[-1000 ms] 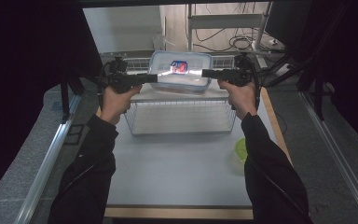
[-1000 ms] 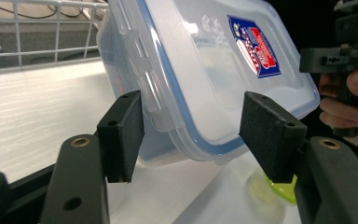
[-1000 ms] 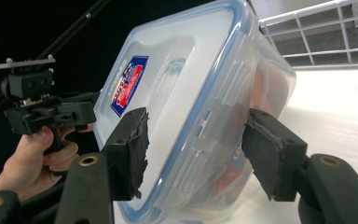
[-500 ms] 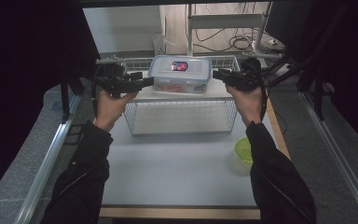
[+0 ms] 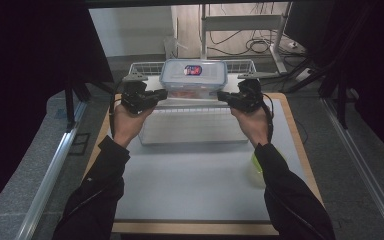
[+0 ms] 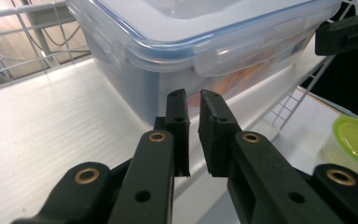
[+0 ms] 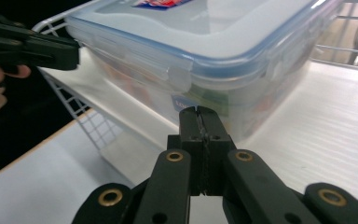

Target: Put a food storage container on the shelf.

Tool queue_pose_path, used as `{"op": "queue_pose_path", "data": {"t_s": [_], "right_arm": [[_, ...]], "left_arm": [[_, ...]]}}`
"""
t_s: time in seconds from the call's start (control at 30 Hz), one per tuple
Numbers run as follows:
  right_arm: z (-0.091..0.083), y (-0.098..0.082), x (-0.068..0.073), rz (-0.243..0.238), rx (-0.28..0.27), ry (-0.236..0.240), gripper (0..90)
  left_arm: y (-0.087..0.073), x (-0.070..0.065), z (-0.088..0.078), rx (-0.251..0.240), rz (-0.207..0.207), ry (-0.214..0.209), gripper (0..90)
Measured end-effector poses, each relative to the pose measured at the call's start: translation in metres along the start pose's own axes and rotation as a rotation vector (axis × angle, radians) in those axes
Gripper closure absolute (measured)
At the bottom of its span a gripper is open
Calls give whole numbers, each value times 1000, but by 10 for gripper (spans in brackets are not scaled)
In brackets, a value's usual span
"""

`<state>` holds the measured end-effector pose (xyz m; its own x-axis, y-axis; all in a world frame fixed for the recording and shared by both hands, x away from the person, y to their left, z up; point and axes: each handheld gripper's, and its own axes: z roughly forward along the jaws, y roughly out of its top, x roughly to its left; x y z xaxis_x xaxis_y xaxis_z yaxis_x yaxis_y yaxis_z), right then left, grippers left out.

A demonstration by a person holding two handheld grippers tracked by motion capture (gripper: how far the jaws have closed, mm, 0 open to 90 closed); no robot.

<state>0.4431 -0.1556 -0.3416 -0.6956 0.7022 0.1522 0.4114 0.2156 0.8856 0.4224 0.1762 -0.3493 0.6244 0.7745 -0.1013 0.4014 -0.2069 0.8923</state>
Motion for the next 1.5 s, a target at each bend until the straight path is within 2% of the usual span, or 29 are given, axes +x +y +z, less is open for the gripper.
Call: {"op": "queue_pose_path", "data": {"t_s": [0.17,0.27,0.37,0.5,0.73,0.77,0.9,0.93,0.97,1.03,1.1,1.3,1.33,1.5], "right_arm": [[2,0,-10,30,-1,-13,895],[4,1,-14,41,1,-20,894],[3,2,-15,45,1,-20,893],[0,2,-13,33,0,-10,877],[-9,-7,-3,-11,13,14,747],[-10,-9,-1,-17,13,15,717],[-15,-15,5,-39,16,27,617],[-15,-15,5,-39,16,27,617],[-17,-19,10,-55,26,29,559],[-18,-20,11,-63,30,31,535],[-20,-27,17,-93,44,29,471],[-24,-40,24,-120,55,36,390],[-25,-47,26,-136,63,33,362],[-27,-62,29,-145,76,27,296]], "left_arm": [[2,3,5,2,-20,13,816],[3,2,7,-3,-29,3,818],[3,0,6,-4,-22,4,804],[1,-6,1,-14,-12,-17,765],[-11,-18,-9,-8,19,-49,595],[-17,-22,-11,2,34,-51,573],[-26,-29,-13,8,43,-60,483],[-29,-31,-13,12,45,-68,483],[-34,-35,-14,26,58,-72,430],[-37,-39,-15,34,72,-70,410],[-44,-45,-17,48,95,-63,336],[-60,-53,-20,67,103,-67,275],[-67,-55,-21,75,99,-71,267],[-87,-61,-23,96,101,-74,221]]}}
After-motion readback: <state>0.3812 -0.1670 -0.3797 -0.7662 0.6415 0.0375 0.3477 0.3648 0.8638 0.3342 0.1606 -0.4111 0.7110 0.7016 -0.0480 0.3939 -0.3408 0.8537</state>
